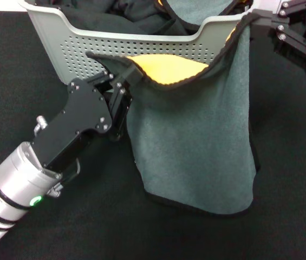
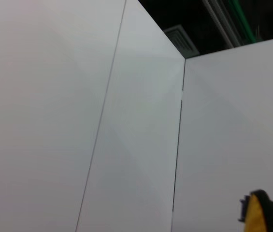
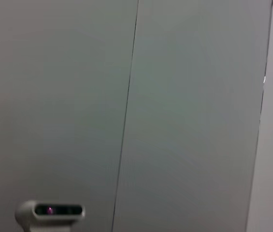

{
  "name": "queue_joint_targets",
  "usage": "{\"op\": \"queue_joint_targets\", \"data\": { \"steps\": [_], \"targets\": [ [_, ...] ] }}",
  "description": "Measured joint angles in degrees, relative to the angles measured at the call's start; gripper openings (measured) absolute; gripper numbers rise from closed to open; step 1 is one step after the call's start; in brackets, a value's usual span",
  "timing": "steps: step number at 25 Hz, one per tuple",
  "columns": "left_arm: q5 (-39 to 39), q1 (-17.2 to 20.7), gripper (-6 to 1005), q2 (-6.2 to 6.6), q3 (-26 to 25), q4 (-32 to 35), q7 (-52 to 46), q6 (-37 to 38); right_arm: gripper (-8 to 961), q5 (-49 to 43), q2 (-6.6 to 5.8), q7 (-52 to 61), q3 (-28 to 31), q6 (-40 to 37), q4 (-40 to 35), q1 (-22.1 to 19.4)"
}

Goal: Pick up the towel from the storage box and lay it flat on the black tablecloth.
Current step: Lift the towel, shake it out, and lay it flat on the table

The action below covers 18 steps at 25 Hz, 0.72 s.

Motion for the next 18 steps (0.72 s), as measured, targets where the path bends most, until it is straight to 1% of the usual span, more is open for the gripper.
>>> {"op": "queue_joint_targets", "data": {
  "steps": [1, 4, 8, 9, 10, 11, 12, 15, 18],
  "targets": [
    [0.3, 0.2, 20, 0.03, 0.0, -0.1, 0.0, 0.0, 13, -3.7, 0.21, 3.8, 2.1, -0.7, -2.4, 0.9],
    [0.7, 1.1, 23, 0.19, -0.1, -0.3, 0.2, 0.1, 13, -9.6, 0.22, 11.2, 6.6, -3.6, -6.7, 3.7],
    [0.7, 1.7, 28, 0.24, -0.3, -2.4, 1.5, 0.0, 13, -12.5, -0.59, 17.7, 12.1, -7.4, -8.3, 7.7],
    [0.7, 1.6, 29, 0.20, -0.3, -3.1, 1.6, -0.1, 13, -12.5, -0.59, 17.7, 12.1, -7.4, -8.3, 7.7],
    [0.8, 1.4, 30, 0.09, -0.2, -4.4, 1.9, -0.2, 13, -12.8, -1.33, 20.5, 14.5, -8.7, -8.6, 9.8],
    [1.0, 1.2, 31, 0.02, -0.1, -5.2, 2.0, -0.3, 13, -13.0, -2.05, 22.4, 15.6, -9.1, -8.9, 11.3],
    [1.3, 1.0, 32, -0.08, 0.0, -6.2, 2.3, -0.4, 13, -13.0, -2.05, 22.4, 15.6, -9.1, -8.9, 11.3],
    [2.7, 0.9, 111, -0.19, 0.0, -7.4, 3.3, -1.1, 12, -13.0, -3.21, 24.8, 16.6, -9.1, -9.7, 13.5],
    [3.8, 1.3, 181, -0.11, 0.0, -7.4, 3.7, -1.5, 12, -13.3, -3.94, 26.9, 17.4, -9.3, -10.6, 15.4]
  ]
}}
